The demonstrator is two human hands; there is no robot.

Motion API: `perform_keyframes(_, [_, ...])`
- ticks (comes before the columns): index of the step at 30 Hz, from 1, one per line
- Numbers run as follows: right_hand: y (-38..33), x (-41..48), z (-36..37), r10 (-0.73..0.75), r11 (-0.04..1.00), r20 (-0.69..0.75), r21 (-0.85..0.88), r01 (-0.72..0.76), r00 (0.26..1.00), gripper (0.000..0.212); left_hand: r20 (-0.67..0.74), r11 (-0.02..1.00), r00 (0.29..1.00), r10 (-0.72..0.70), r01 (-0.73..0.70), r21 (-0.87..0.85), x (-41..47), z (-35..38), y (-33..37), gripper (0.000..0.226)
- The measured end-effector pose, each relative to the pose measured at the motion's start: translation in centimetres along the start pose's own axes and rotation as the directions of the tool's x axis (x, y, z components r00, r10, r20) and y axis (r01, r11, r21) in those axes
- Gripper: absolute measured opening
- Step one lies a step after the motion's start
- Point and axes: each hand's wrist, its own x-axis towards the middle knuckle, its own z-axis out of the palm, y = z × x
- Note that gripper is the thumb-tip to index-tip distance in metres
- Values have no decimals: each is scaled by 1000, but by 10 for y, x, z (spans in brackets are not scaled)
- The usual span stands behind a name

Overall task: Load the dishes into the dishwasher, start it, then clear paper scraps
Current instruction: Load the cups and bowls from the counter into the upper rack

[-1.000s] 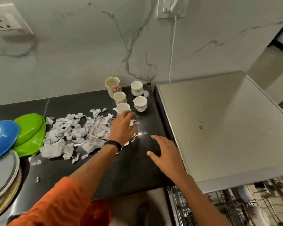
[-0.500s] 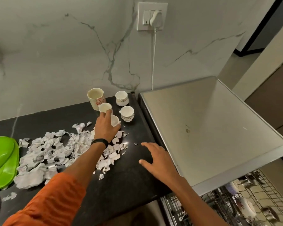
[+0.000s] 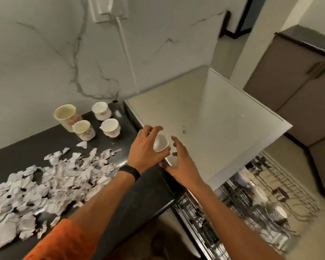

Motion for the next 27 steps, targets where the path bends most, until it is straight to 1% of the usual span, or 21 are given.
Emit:
perform_keyframes(6, [57, -34, -54, 104, 992, -156, 87, -91, 982, 90, 162, 979, 975, 151, -126, -159, 11, 61, 74, 62])
perform_keyframes(8, [74, -48, -70, 143, 982, -208, 153, -113, 968, 87, 191, 964, 962, 195, -152, -217, 11, 80, 96, 54])
perform_keyframes(10, [92, -65, -88, 213, 960, -269, 234, -151, 939, 85, 223, 945, 946, 237, -171, -280, 9, 102, 119, 46])
perform_keyframes(13, [119, -92, -113, 292, 922, -357, 352, -162, 887, 88, 290, 916, 928, 233, -109, -387, 3, 135, 152, 39])
perform_keyframes(15, [141, -112, -129, 337, 904, -405, 391, -173, 850, 82, 350, 893, 912, 214, -37, -448, -3, 159, 177, 43])
perform_keyframes(17, [162, -130, -142, 346, 908, -465, 386, -165, 815, 75, 415, 874, 890, 187, 42, -485, -10, 184, 200, 44])
perform_keyframes(18, [172, -137, -147, 352, 909, -490, 383, -166, 797, 73, 455, 863, 873, 179, 83, -498, -15, 196, 209, 41])
perform_keyframes(20, [196, -151, -159, 397, 901, -526, 381, -208, 752, 72, 552, 841, 812, 189, 157, -518, -23, 223, 229, 34])
perform_keyframes(22, [222, -163, -170, 464, 877, -526, 384, -288, 713, 74, 635, 846, 747, 198, 198, -496, -32, 251, 243, 36])
perform_keyframes(24, [249, -175, -182, 520, 849, -497, 389, -356, 695, 76, 672, 869, 714, 196, 191, -457, -39, 276, 255, 39])
perform_keyframes(25, [265, -181, -189, 539, 838, -478, 390, -382, 694, 77, 680, 875, 704, 205, 180, -450, -42, 288, 262, 40])
perform_keyframes(27, [294, -191, -203, 551, 830, -429, 373, -415, 716, 78, 698, 892, 679, 230, 140, -430, -48, 309, 278, 42])
